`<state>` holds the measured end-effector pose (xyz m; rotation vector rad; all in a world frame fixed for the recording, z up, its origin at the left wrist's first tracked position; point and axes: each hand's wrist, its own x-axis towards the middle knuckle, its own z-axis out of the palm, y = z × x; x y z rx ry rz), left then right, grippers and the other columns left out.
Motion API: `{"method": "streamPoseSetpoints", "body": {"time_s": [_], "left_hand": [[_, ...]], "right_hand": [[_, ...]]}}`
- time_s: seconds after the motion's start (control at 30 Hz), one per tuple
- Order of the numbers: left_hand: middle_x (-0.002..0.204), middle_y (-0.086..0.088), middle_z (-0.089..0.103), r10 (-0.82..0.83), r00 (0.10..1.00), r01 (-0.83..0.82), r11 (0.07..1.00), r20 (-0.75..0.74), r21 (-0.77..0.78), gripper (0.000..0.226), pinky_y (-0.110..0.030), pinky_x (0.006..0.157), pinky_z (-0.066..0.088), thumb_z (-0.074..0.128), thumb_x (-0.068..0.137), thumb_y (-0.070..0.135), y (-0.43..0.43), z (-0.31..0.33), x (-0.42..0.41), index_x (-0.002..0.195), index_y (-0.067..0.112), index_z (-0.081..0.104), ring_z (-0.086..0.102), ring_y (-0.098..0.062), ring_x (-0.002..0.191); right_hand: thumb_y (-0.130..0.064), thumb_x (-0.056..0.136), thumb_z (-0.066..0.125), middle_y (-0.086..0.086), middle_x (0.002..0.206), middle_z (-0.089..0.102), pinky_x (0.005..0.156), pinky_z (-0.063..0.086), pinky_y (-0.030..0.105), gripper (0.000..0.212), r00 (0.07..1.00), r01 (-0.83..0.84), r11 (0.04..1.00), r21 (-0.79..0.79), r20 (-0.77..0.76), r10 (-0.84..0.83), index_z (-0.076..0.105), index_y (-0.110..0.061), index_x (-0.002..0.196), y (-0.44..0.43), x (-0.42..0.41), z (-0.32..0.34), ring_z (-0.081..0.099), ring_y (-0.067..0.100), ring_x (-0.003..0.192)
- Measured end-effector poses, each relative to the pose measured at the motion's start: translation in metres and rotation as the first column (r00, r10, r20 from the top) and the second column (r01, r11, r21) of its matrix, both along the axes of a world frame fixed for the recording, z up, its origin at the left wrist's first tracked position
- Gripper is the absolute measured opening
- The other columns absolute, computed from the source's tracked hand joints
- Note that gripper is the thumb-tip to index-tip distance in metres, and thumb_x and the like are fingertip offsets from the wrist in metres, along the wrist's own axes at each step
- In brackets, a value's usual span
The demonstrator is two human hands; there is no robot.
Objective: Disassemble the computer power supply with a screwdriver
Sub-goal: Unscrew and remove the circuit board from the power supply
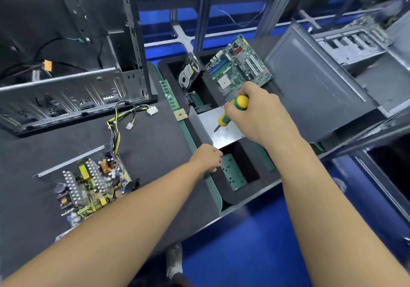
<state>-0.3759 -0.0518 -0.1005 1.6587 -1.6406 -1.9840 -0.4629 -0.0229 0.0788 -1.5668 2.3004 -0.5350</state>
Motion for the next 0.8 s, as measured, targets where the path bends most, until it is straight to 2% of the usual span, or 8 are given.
{"method": "streamPoseSetpoints", "body": {"time_s": [0.13, 0.23, 0.33, 0.43, 0.53, 0.63, 0.73, 0.8], "left_hand": [[0.08, -0.005, 0.06, 0.03, 0.999, -0.026, 0.995, -0.042, 0.094, 0.026, -0.019, 0.054, 0.047, 0.047, 0.102, 0.006, -0.002, 0.014, 0.023, 0.079, 0.01, 0.059, 0.057, -0.015, 0.067], [0.077, -0.005, 0.072, -0.039, 0.998, 0.034, 0.995, -0.052, -0.09, 0.026, -0.025, 0.052, 0.052, 0.043, 0.097, 0.006, -0.008, 0.036, 0.064, 0.086, 0.011, 0.066, 0.07, -0.018, 0.065], [0.07, 0.004, 0.073, -0.146, 0.989, 0.149, 0.942, 0.032, -0.302, 0.029, -0.022, 0.046, 0.046, 0.044, 0.09, 0.008, -0.018, 0.059, 0.118, 0.081, 0.019, 0.069, 0.065, -0.01, 0.055], [0.07, 0.009, 0.073, -0.104, 0.982, 0.165, 0.884, 0.158, -0.438, 0.029, -0.024, 0.052, 0.051, 0.047, 0.088, 0.01, -0.029, 0.07, 0.176, 0.078, 0.025, 0.069, 0.063, -0.007, 0.057], [0.08, 0.01, 0.073, -0.003, 0.958, 0.161, 0.833, 0.286, -0.53, 0.031, -0.009, 0.05, 0.04, 0.048, 0.089, 0.002, -0.031, 0.07, 0.23, 0.082, 0.025, 0.068, 0.06, 0.006, 0.057], [0.093, 0.01, 0.068, -0.016, 0.891, 0.294, 0.781, 0.453, -0.551, 0.029, -0.022, 0.068, 0.046, 0.051, 0.088, 0.003, -0.024, 0.064, 0.27, 0.088, 0.027, 0.067, 0.063, -0.007, 0.08], [0.103, 0.011, 0.06, -0.045, 0.79, 0.472, 0.68, 0.611, -0.561, 0.012, -0.033, 0.08, 0.049, 0.06, 0.091, 0.026, -0.008, 0.051, 0.289, 0.101, 0.028, 0.065, 0.06, -0.014, 0.1], [0.112, 0.011, 0.058, -0.024, 0.733, 0.534, 0.638, 0.68, -0.554, 0.029, -0.035, 0.081, 0.049, 0.065, 0.088, 0.046, 0.003, 0.043, 0.29, 0.11, 0.028, 0.061, 0.06, -0.016, 0.106]], "right_hand": [[-0.04, 0.089, 0.058, 0.004, 0.08, 0.057, 0.051, 0.033, 0.03, 0.025, 1.0, -0.007, 1.0, -0.012, 0.022, 0.007, 0.051, -0.017, 0.095, -0.003, 0.006, -0.001, 0.05, 0.027, 0.072], [-0.041, 0.088, 0.057, 0.004, 0.078, 0.058, 0.053, 0.035, 0.031, 0.027, 0.997, -0.052, 0.997, -0.064, 0.052, 0.055, 0.054, -0.015, 0.093, -0.009, 0.027, 0.003, 0.052, 0.027, 0.077], [-0.038, 0.086, 0.058, 0.0, 0.069, 0.055, 0.052, 0.036, 0.029, 0.025, 0.99, -0.122, 0.985, -0.124, 0.052, 0.129, 0.055, -0.013, 0.086, -0.017, 0.06, 0.007, 0.049, 0.026, 0.072], [-0.036, 0.082, 0.057, 0.001, 0.065, 0.055, 0.054, 0.041, 0.032, 0.023, 0.978, -0.191, 0.971, -0.145, 0.056, 0.2, 0.055, -0.013, 0.079, -0.023, 0.094, 0.01, 0.05, 0.028, 0.07], [-0.037, 0.082, 0.057, 0.004, 0.067, 0.059, 0.061, 0.048, 0.036, 0.024, 0.965, -0.253, 0.96, -0.12, 0.042, 0.259, 0.058, -0.013, 0.079, -0.028, 0.123, 0.005, 0.056, 0.032, 0.074], [-0.043, 0.084, 0.058, 0.003, 0.069, 0.061, 0.063, 0.05, 0.036, 0.028, 0.96, -0.273, 0.958, -0.089, 0.04, 0.278, 0.059, -0.015, 0.081, -0.028, 0.142, -0.011, 0.056, 0.03, 0.076], [-0.047, 0.087, 0.057, -0.001, 0.068, 0.06, 0.064, 0.049, 0.036, 0.029, 0.965, -0.254, 0.96, -0.121, 0.039, 0.261, 0.058, -0.018, 0.081, -0.03, 0.152, -0.028, 0.054, 0.027, 0.075], [-0.048, 0.087, 0.057, -0.001, 0.067, 0.059, 0.061, 0.046, 0.036, 0.03, 0.97, -0.237, 0.961, -0.145, 0.02, 0.242, 0.056, -0.019, 0.08, -0.033, 0.156, -0.036, 0.052, 0.027, 0.073]]}}
